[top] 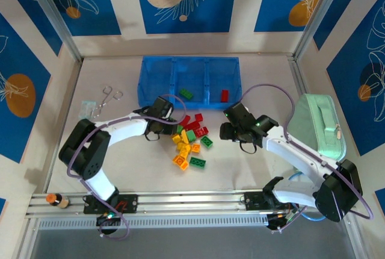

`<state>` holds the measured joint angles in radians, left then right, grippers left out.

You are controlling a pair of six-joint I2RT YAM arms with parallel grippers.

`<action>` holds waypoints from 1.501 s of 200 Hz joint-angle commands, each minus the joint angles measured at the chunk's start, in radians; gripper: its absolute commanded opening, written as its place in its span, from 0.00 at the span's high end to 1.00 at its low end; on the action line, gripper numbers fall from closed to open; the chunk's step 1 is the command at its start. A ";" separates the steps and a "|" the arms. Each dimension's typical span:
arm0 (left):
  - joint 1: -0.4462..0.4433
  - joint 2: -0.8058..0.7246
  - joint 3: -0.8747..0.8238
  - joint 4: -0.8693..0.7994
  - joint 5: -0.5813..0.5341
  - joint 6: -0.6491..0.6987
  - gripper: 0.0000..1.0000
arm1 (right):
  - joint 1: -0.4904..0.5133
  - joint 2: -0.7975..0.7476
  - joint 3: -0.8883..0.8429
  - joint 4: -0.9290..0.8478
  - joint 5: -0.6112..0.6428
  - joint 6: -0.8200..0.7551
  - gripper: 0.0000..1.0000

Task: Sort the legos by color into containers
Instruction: Pick up the lego from the center of the table, then place the lego in the container.

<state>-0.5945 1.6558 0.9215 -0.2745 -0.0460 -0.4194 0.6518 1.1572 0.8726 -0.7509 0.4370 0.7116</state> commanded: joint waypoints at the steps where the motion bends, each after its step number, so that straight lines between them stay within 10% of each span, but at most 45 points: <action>1: 0.009 -0.052 -0.040 -0.045 -0.023 0.006 0.47 | 0.000 -0.027 -0.016 -0.011 -0.015 0.022 0.36; 209: 0.014 -0.183 0.089 -0.126 -0.011 0.028 0.65 | -0.056 -0.077 -0.021 -0.056 0.025 0.055 0.39; 300: -0.063 0.065 0.562 -0.093 0.121 0.098 0.64 | -0.142 -0.106 -0.109 -0.056 -0.050 0.066 0.39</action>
<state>-0.6170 1.6142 1.3464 -0.3672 0.0277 -0.3733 0.5117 1.0801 0.7914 -0.8074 0.4381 0.7677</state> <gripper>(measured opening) 0.359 0.609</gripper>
